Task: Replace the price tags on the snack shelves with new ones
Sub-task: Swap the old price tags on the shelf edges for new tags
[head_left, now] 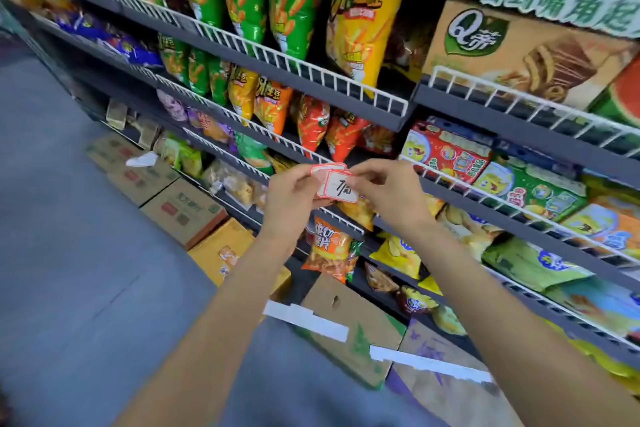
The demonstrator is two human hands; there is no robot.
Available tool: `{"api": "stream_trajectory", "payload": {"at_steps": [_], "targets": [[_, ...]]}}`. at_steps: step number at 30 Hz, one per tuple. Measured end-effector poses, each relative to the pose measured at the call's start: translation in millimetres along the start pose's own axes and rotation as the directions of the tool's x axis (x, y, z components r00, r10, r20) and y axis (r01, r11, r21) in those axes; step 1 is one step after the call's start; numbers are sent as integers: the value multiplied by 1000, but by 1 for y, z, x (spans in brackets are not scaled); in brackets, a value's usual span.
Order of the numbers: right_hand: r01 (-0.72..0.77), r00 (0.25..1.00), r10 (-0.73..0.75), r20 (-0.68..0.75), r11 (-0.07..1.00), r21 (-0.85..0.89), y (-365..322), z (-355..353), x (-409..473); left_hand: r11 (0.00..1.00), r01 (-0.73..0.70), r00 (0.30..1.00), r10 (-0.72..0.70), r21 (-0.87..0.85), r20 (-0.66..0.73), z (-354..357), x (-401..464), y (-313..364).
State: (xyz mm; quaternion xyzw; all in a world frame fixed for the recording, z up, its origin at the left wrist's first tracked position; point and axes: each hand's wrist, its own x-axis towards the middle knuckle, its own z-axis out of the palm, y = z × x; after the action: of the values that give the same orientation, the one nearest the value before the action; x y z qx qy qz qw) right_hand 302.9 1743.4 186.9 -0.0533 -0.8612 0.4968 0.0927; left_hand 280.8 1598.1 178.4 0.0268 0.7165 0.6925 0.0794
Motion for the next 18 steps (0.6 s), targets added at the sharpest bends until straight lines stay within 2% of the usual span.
{"api": "stream_trajectory", "payload": {"at_steps": [7,12,18], "targets": [[5,1000,-5,-1,1000,3,-39,86,57,1000,-7,999,7,9,45,-92,55,1],[35,999,-35,-8,999,0,-59,132,121,999,-31,999,30,41,16,-137,117,11],[24,1000,-24,7,1000,-15,-75,185,198,998,31,999,-29,54,-22,-189,191,19]]}}
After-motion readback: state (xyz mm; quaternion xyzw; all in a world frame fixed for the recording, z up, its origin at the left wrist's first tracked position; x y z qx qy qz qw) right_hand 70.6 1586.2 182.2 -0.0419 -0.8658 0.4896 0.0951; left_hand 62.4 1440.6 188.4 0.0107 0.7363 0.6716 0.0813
